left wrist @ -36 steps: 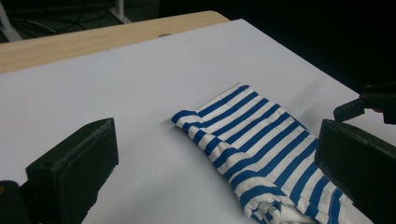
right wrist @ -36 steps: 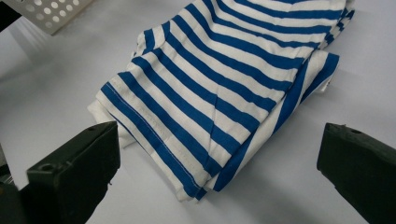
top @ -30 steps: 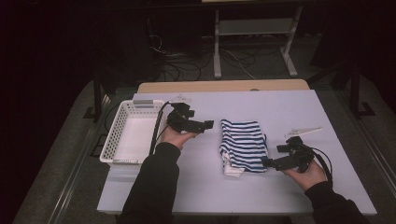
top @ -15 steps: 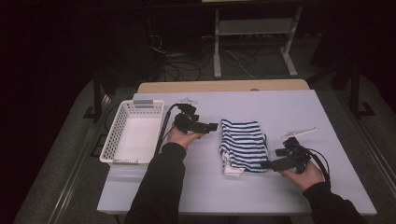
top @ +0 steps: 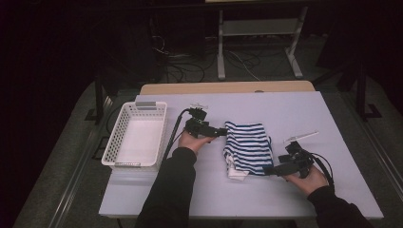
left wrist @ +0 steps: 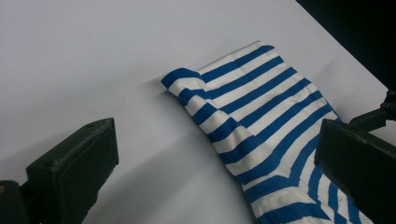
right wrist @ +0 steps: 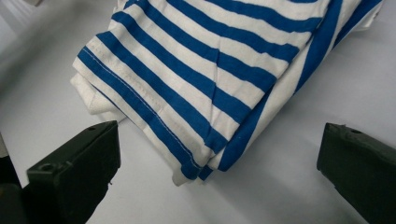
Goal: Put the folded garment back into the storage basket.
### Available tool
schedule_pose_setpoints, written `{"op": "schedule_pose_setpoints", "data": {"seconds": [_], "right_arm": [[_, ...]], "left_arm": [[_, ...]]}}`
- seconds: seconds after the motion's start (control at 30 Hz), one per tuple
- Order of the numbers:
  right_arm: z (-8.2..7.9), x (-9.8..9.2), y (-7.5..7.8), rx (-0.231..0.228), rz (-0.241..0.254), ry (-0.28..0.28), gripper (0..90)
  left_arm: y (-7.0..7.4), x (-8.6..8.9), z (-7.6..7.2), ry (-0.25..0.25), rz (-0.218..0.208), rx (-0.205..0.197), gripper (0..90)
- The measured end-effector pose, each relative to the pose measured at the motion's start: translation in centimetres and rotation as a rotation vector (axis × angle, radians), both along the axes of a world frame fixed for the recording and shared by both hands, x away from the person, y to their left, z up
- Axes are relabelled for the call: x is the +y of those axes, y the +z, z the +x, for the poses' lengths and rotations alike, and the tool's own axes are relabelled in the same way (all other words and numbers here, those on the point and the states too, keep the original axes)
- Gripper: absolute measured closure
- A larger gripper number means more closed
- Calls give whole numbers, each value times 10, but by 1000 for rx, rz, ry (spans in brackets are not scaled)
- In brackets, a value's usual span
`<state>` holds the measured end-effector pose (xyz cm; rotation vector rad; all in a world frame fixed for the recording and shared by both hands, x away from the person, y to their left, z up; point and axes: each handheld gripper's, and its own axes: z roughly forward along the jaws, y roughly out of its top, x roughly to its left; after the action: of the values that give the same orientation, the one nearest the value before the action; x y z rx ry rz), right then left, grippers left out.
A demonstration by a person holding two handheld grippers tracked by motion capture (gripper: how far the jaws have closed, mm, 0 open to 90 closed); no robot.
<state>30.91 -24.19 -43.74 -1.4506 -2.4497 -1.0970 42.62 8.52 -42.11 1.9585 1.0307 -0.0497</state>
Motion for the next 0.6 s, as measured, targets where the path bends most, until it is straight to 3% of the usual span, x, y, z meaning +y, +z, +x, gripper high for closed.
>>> {"op": "schedule_pose_setpoints", "data": {"seconds": [0.27, 0.33, 0.6], "right_arm": [[2, 0, -4, 45, 12, 10, 41], [2, -1, -3, 55, 27, 8, 90], [3, -1, -4, 73, 52, 12, 187]], "left_arm": [[-7, -6, 4, -4, -9, 30, 14], [-11, -8, 4, -4, -10, 45, 23], [-15, -12, 5, -10, -28, 60, 119]]}}
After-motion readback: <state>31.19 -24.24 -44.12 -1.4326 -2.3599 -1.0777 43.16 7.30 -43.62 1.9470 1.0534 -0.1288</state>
